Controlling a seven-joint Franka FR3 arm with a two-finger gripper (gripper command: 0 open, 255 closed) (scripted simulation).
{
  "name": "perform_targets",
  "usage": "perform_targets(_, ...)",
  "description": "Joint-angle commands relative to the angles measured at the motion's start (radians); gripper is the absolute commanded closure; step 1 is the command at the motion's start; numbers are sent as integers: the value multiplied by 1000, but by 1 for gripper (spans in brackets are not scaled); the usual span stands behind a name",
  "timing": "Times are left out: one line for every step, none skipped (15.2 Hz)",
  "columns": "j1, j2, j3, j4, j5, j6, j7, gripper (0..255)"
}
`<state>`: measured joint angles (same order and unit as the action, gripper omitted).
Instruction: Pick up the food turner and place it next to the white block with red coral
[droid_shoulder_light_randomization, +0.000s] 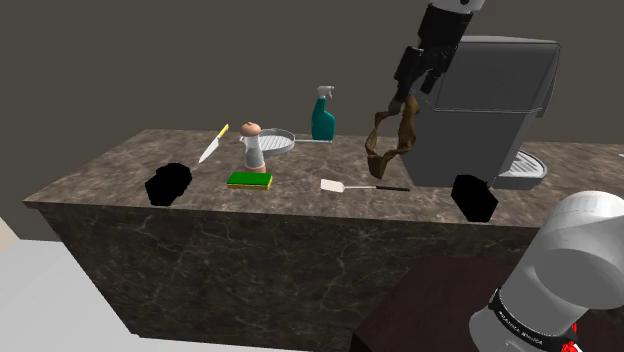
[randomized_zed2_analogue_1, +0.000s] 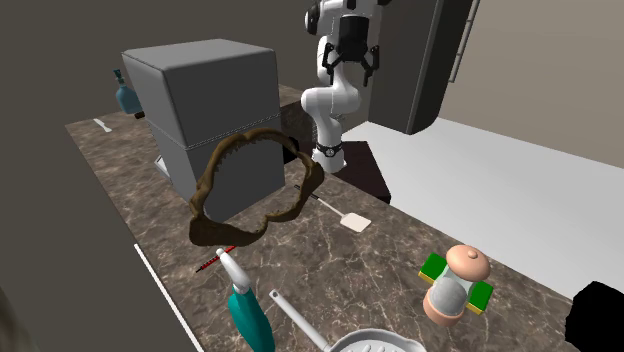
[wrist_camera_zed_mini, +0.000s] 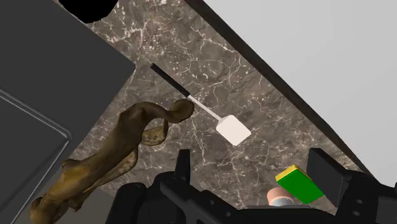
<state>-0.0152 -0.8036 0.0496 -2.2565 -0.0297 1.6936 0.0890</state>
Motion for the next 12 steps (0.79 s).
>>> perform_targets(0,0,0,0,0,0,0,0)
perform_targets(8,16,-16,-17,-6,21,-38,0)
perform_targets(17,34,-32,-32,-11,43,-75,0)
perform_targets(25,53,-47,-46,-17,64,-112,0)
perform_targets(33,73,-63,-58,-23,86,-149,0)
perform_targets(41,95,-79,-70,-28,107,-187,0)
perform_targets(49,117,-94,-80,-34,128,-224,0)
perform_targets(56,141,-108,-89,-38,149,-261,0)
perform_targets(63,167,-123,-96,-43,171,-298,0)
perform_targets(71,193,-137,-103,-48,192,-335,0)
perform_targets(78,220,-150,-108,-52,213,-372,0)
perform_targets(84,249,-163,-112,-56,233,-409,0)
